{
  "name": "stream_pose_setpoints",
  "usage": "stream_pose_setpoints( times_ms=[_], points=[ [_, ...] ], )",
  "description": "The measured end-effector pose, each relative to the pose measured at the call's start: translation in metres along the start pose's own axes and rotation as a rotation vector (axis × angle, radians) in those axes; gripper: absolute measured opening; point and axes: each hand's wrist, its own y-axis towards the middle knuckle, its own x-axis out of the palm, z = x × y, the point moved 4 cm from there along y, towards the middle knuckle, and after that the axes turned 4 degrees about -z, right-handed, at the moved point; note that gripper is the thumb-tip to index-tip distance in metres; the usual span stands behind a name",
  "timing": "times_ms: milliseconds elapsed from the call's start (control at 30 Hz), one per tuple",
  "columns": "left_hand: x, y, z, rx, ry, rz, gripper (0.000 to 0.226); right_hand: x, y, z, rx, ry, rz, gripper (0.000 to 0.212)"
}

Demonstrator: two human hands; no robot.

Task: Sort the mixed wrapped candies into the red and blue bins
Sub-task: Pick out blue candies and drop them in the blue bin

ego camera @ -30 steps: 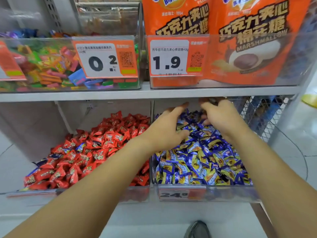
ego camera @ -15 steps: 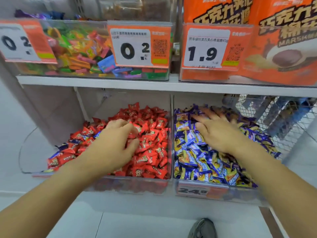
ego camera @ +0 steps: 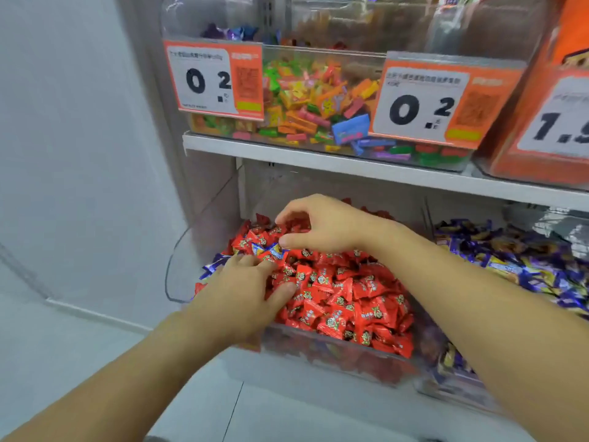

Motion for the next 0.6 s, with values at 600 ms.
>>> stream_pose_setpoints(
  times_ms=[600],
  points=[
    [-0.001,0.007,-0.04,-0.197,-0.049,-0.293,0.07,0.068,0.099,-0.028,-0.255,-0.232,-0.593,0.065]
  ],
)
